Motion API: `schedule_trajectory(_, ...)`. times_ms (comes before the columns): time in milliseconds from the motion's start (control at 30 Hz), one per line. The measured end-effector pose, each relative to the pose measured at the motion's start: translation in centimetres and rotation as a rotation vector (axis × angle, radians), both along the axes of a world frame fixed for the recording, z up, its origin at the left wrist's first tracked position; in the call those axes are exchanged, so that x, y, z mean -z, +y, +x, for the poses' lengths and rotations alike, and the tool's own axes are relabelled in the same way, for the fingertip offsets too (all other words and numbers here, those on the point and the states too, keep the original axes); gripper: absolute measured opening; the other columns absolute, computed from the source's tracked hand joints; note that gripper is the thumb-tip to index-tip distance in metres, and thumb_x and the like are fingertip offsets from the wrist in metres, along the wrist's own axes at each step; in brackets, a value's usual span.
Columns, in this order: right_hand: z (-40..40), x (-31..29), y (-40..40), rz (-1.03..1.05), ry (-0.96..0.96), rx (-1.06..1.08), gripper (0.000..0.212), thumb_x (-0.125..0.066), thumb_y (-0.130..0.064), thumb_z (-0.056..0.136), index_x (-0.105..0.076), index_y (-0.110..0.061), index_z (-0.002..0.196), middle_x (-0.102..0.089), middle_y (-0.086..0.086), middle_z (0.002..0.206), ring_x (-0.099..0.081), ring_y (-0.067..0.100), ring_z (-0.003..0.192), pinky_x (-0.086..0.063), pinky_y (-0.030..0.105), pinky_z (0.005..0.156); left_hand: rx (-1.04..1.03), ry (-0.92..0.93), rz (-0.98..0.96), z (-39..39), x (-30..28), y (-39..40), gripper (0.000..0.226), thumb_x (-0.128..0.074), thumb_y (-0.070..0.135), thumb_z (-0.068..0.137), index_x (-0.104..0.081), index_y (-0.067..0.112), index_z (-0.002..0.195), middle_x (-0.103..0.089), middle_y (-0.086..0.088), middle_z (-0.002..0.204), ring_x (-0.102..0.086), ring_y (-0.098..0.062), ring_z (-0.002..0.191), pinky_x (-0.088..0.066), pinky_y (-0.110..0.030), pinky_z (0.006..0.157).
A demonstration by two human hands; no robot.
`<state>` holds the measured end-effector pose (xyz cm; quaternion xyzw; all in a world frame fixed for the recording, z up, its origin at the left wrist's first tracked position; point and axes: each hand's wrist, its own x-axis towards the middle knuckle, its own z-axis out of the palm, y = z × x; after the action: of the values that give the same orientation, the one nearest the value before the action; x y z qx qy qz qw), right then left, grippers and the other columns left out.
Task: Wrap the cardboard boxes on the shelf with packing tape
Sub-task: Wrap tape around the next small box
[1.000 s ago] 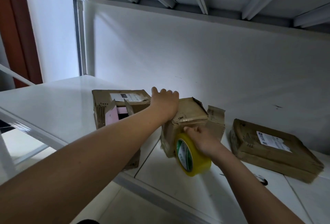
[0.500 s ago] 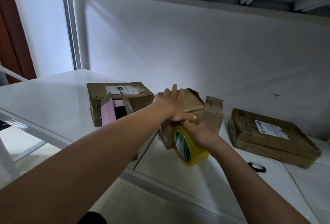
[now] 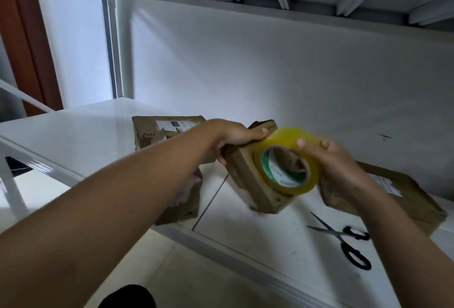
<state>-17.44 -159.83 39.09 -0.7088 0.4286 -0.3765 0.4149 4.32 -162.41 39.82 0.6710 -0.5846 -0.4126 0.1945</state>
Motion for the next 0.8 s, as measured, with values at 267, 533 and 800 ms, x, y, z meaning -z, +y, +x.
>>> schedule_trajectory(267,1.4,3.0,0.3,0.203,-0.153,0.065,0.051,-0.065,-0.061,0.055,-0.076,-0.021,0.085,-0.069,0.019,0.102,-0.065,0.035,0.096,-0.054,0.045,0.086,-0.038,0.022,0.200,-1.6,7.6,2.2,0.044,-0.035,0.050,0.098,-0.057,0.012,0.104,-0.062,-0.014,0.098,-0.062,-0.026,0.078,-0.057,-0.035,0.065)
schedule_trajectory(533,0.9,3.9,-0.7,0.277,-0.142,0.119,0.057,-0.060,-0.071,0.054,-0.071,-0.025,0.087,-0.072,-0.001,0.067,-0.068,0.013,0.055,-0.051,0.022,0.045,-0.036,-0.045,0.078,-2.5,5.6,1.5,0.046,-0.033,0.041,0.102,-0.047,0.013,0.136,-0.055,-0.015,0.129,-0.057,-0.031,0.111,-0.047,-0.038,0.079)
schedule_trajectory(800,2.1,0.2,-1.6,0.306,0.239,0.020,0.086,-0.056,-0.079,0.046,-0.062,-0.025,0.112,-0.068,0.009,0.108,-0.066,0.027,0.097,-0.055,0.038,0.079,-0.013,-0.275,-0.032,-2.4,8.1,0.3,0.039,-0.035,0.032,0.103,-0.056,0.006,0.123,-0.057,-0.012,0.121,-0.054,-0.026,0.103,-0.043,-0.038,0.092)
